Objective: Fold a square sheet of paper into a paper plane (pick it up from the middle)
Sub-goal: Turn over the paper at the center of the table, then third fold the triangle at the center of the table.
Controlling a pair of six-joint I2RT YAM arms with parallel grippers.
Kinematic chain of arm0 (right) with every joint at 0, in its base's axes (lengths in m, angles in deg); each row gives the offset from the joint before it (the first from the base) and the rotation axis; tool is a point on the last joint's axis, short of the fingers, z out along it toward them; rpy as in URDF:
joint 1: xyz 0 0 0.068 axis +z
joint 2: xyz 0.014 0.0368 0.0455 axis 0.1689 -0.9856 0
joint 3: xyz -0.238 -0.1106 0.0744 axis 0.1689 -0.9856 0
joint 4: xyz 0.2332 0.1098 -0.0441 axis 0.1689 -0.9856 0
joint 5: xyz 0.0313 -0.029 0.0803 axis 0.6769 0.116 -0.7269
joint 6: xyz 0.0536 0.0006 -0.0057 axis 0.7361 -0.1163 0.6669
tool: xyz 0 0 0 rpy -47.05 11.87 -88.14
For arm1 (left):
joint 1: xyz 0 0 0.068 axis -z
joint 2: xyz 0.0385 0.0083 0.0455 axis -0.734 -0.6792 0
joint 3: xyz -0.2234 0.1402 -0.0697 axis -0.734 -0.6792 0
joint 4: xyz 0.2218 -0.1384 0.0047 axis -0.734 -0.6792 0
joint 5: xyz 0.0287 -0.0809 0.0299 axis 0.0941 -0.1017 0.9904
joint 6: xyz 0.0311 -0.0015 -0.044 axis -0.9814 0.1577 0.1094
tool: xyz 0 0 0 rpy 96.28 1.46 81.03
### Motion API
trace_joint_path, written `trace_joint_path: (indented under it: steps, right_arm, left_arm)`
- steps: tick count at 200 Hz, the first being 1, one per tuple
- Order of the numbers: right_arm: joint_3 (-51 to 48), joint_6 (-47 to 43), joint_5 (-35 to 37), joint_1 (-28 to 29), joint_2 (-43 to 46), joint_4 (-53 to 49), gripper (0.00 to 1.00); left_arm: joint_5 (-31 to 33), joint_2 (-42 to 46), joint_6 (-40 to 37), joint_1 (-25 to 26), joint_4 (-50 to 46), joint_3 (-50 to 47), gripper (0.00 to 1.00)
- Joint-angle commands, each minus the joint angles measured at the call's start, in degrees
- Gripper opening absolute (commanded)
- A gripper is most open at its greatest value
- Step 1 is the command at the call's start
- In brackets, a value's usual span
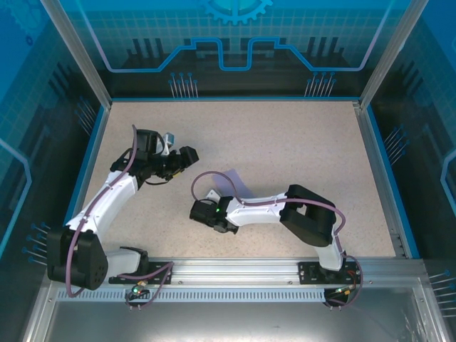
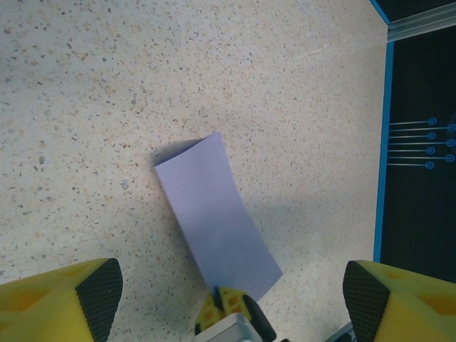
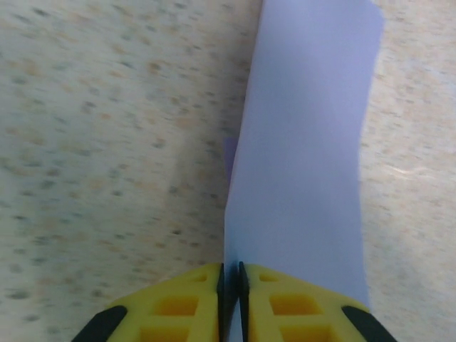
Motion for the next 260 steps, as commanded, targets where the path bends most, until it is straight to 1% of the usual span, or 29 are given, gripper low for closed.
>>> trace_joint_path:
  steps: [1,16,45,76,94,128,158,177,193,203,221,239,260]
  right_arm:
    - [-1.2,-0.8,-7.4,0.4,-0.6,4.6,0.18]
    - [-2.0,-0.9,-11.2,-0.1,-0.1,6.7,0.20]
    - [-4.0,-0.8,-17.3,-1.4,2.7,9.9,0.28]
    - [-9.0,-0.7,-26.2,-4.3,10.3,14.3,0.41]
    - [-13.3,0.2,-33.0,-7.5,15.8,17.6,0.46]
    - [-19.8,1.6,-43.4,-14.4,25.1,21.2,0.50]
    - [-24.6,2.9,-48.4,-20.8,30.1,22.3,0.50]
    - [-27.1,4.8,-51.8,-25.6,31.3,23.7,0.49]
    - [-29.0,6.8,-54.6,-29.2,31.8,24.7,0.49]
    - [-29.7,7.6,-55.1,-30.6,32.0,24.6,0.49]
    - [-31.2,9.3,-56.0,-33.2,32.4,25.0,0.49]
    - [-32.7,10.6,-57.1,-35.7,32.9,25.9,0.51]
    - [-34.2,12.1,-59.7,-37.6,32.8,27.9,0.53]
  left_arm:
    - [-2.9,-1.4,-1.3,-0.5,-0.8,1.6,0.85]
    - [-3.8,-2.5,-1.3,-0.6,-0.5,1.4,0.85]
    - [-5.8,-4.3,-1.4,-0.5,0.9,0.5,0.85]
    - [-7.2,-5.4,-1.6,0.1,2.9,-1.5,0.84]
    - [-7.1,-6.1,-1.6,1.4,4.1,-2.5,0.83]
    - [-5.8,-8.2,-2.7,5.3,4.3,-1.6,0.78]
    - [-4.2,-9.8,-3.2,9.5,4.9,-0.8,0.69]
    - [-3.0,-12.0,-3.9,12.3,4.3,0.0,0.65]
    - [-1.7,-14.2,-4.6,14.5,4.2,0.5,0.58]
    - [-0.5,-15.7,-5.0,15.6,4.2,0.8,0.52]
    - [1.5,-18.3,-5.6,17.3,4.4,1.5,0.46]
    - [4.1,-20.3,-6.3,18.7,3.6,2.7,0.43]
    - [5.9,-22.5,-7.1,19.2,3.3,3.3,0.37]
